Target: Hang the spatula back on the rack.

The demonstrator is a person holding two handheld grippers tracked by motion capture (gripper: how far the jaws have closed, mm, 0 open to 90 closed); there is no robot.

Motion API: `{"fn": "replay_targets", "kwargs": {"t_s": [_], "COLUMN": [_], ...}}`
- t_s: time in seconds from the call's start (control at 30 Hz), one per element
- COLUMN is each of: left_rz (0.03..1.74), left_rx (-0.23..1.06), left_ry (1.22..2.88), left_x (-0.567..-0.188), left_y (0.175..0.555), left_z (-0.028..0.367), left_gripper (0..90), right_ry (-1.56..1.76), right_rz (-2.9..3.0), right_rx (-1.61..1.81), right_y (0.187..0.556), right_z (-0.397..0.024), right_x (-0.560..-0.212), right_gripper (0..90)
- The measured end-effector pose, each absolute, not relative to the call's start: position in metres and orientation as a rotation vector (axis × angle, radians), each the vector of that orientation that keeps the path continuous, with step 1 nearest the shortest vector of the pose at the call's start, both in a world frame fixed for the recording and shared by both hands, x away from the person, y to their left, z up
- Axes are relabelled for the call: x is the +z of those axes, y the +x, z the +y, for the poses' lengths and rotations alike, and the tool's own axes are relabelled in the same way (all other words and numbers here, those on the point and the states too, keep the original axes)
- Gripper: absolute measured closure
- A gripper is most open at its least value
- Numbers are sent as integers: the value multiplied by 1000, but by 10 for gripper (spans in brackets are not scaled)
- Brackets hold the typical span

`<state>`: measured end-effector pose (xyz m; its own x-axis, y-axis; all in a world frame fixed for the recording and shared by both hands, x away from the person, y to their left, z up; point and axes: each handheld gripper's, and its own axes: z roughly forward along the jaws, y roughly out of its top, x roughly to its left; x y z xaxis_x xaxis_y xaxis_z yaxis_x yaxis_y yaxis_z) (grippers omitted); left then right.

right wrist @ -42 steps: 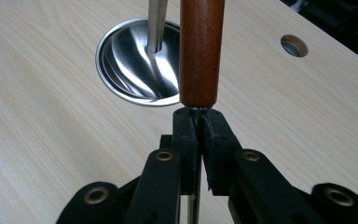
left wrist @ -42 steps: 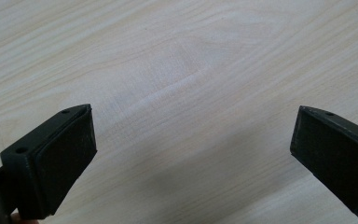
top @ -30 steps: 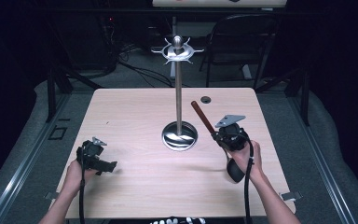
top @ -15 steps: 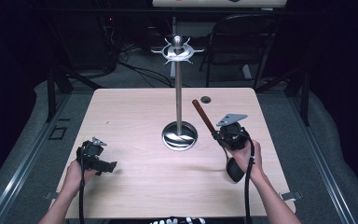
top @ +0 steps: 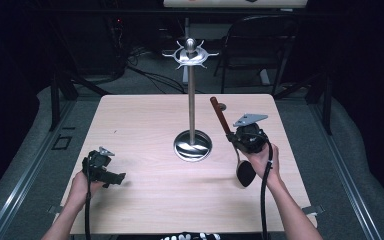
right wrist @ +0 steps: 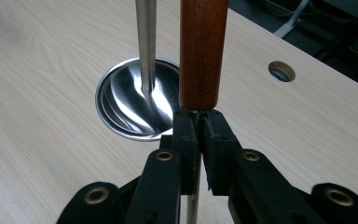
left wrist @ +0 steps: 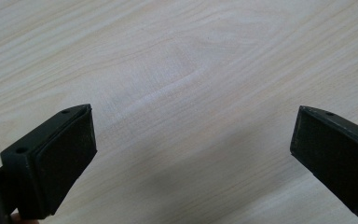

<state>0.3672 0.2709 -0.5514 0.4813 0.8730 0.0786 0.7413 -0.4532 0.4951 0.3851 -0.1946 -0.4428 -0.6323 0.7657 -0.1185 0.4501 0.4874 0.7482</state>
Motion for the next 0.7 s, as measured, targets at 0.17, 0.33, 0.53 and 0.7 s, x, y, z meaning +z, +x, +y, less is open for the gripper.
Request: {"fn": "replay_targets", "kwargs": {"t_s": [0.17,0.33,0.53,0.7], "left_rz": [1348,1348,1346,1346], "left_rx": [453,451,450,452], "left_ry": [2337,2338,2338,2338], "left_x": [-552,-552,-552,-552], "left_y": [367,367,368,367], "left_z": [270,270,270,270], "left_gripper": [0,0,0,0], "right_ry": [1007,1002,992,980], "right_rz": [2285,2276,2256,2243], "right_rx": [986,1002,1027,1032], "right_y": [386,388,392,395], "right_z": [-194,-193,-187,-183], "right_x": [-440,-436,-431,-426], "right_gripper": [851,851,851,851]}}
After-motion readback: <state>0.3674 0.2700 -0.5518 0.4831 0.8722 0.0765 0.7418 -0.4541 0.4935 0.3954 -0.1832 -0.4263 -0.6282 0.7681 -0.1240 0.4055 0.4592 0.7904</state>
